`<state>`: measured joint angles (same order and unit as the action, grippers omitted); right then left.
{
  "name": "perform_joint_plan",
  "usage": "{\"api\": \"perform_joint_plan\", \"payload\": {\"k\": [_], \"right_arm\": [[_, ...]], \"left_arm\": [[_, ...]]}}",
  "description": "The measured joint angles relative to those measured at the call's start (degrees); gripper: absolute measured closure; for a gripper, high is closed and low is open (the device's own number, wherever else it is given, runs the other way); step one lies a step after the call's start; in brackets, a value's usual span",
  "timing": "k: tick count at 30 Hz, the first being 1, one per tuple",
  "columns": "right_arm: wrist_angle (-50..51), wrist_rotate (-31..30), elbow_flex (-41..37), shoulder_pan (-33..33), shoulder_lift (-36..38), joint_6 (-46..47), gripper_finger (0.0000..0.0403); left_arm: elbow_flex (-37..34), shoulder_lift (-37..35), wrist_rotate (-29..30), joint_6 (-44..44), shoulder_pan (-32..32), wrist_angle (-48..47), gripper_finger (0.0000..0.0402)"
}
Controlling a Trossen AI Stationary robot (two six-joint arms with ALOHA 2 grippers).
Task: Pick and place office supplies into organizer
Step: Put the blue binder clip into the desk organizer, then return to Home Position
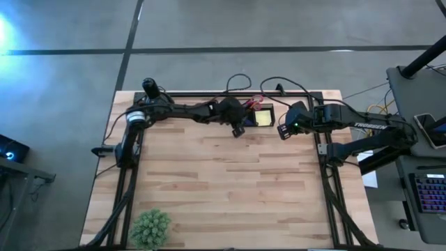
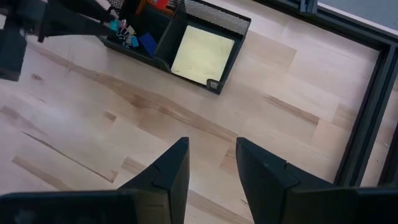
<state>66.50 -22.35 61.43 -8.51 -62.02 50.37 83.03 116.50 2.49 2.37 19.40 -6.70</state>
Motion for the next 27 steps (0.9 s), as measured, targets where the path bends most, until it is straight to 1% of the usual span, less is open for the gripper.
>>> {"api": "perform_joint_plan", "payload": {"k": [4,9,14,19,21,23,25,27], "right_arm": [[0.0,0.0,0.0,0.0,0.0,0.0,0.028],[0.0,0.0,0.0,0.0,0.0,0.0,0.028],[0.0,0.0,0.0,0.0,0.0,0.0,0.028],[0.0,0.0,0.0,0.0,0.0,0.0,0.028],[0.0,0.0,0.0,0.0,0.0,0.0,0.028],[0.0,0.0,0.0,0.0,0.0,0.0,0.028],[0.0,0.0,0.0,0.0,0.0,0.0,0.028],[0.0,0.0,0.0,0.0,0.0,0.0,0.028]], "left_arm": [[0.6,1.0,2.5,-3.0,-0.1,-2.0,0.0361],[0.6,1.4,2.6,-1.2,-0.1,-4.8,0.0352],[0.9,1.5,3.4,1.5,-0.1,-5.0,0.0306],[2.4,1.1,4.5,1.8,-0.1,-7.2,0.0262],[3.0,-0.7,4.5,1.7,-0.3,-10.3,0.0253],[2.9,-4.1,3.8,-0.6,-0.8,-14.8,0.025],[0.5,-9.1,3.9,-5.0,-1.9,-18.7,0.0249],[-3.8,-14.8,3.7,-8.2,-3.9,-21.0,0.0249]]}}
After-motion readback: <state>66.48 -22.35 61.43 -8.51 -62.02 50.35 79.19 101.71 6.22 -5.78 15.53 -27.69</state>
